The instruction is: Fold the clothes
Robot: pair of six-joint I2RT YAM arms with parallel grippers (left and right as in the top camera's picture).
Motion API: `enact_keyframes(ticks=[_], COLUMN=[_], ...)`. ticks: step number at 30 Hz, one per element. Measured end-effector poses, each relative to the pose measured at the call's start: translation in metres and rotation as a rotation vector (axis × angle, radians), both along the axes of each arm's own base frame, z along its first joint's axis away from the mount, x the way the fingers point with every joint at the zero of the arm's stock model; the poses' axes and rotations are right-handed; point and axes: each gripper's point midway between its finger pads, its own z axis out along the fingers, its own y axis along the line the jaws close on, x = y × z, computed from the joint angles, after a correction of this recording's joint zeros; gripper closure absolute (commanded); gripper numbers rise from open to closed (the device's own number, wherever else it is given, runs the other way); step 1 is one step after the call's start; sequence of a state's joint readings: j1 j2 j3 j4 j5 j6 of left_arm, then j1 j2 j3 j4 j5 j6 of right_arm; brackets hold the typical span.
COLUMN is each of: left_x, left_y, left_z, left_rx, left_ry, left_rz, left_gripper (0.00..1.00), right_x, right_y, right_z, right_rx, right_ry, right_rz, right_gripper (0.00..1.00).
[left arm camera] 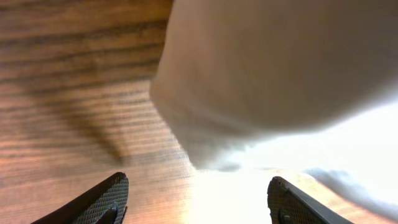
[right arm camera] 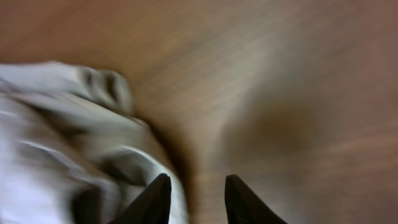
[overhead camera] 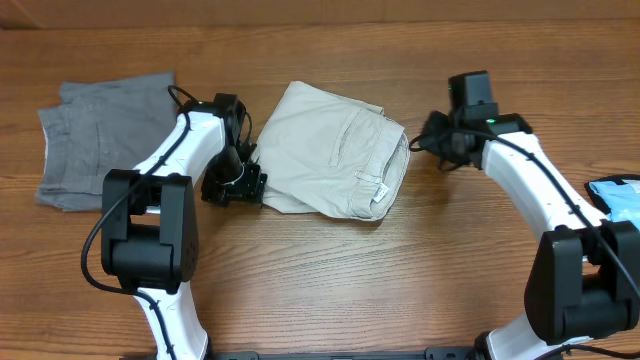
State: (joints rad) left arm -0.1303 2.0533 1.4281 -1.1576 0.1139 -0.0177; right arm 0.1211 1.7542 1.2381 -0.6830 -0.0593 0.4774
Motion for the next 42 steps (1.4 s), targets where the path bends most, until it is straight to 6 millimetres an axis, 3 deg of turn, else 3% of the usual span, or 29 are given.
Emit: enact_keyframes(ticks=[3,8,11,15,16,18,19,20,22,25,31,37,40,42], left_x=[0.008,0.032,0.049,0.064,0.067,0.072,0.073,0.074,0.070,0.062,0.056,0.058,0.059,0.060], left_y=[-0.002,-0.008,-0.012,-0.016,-0.016,-0.017,-0.017,-0.017,-0.017,-0.016,-0.018,-0.042,-0.058,-0.066], left_z=[0.009,0.030,0.044,0.051,0.051,0.051,0.051,0.051,0.047,0.039,0.022,0.012,0.013,0.016], left_rx=[-0.020,-0.072,-0.097,-0.114,-0.116,-0.119,-0.121,-0.122,-0.122,-0.121,-0.139,-0.289,-0.398,-0.459], left_ry=[-0.018,-0.114,-0.205,-0.276,-0.287,-0.309,-0.315,-0.317,-0.306,-0.282,-0.278,-0.320,-0.339,-0.349], left_rz=[0.006,0.004,0.000,-0.005,-0.005,-0.006,-0.006,-0.006,-0.011,-0.030,-0.048,-0.049,-0.045,-0.047], left_gripper=[0.25,0.19,0.12,0.07,0.06,0.07,0.08,0.12,0.19,0.27,0.30,0.30,0.30,0.30], right_x=[-0.026,-0.060,-0.067,-0.077,-0.082,-0.090,-0.094,-0.096,-0.099,-0.102,-0.083,-0.080,-0.078,-0.078], right_y=[0.003,0.048,0.076,0.103,0.108,0.117,0.121,0.123,0.120,0.099,0.055,0.047,0.040,0.029], right_z=[-0.007,-0.002,0.000,-0.014,-0.018,-0.027,-0.029,-0.031,-0.033,-0.035,-0.031,-0.032,-0.035,-0.038], right_rx=[0.084,0.264,0.299,0.299,0.304,0.306,0.306,0.301,0.280,0.225,0.161,0.130,0.090,0.038], right_ry=[0.115,0.213,0.199,0.182,0.185,0.185,0.191,0.197,0.212,0.266,0.254,0.250,0.248,0.258], right_rz=[0.036,0.231,0.335,0.414,0.428,0.462,0.473,0.475,0.467,0.412,0.289,0.272,0.240,0.192], right_gripper=[0.67,0.62,0.58,0.57,0.62,0.90,0.96,0.96,0.96,0.96,0.96,0.96,0.90,0.81])
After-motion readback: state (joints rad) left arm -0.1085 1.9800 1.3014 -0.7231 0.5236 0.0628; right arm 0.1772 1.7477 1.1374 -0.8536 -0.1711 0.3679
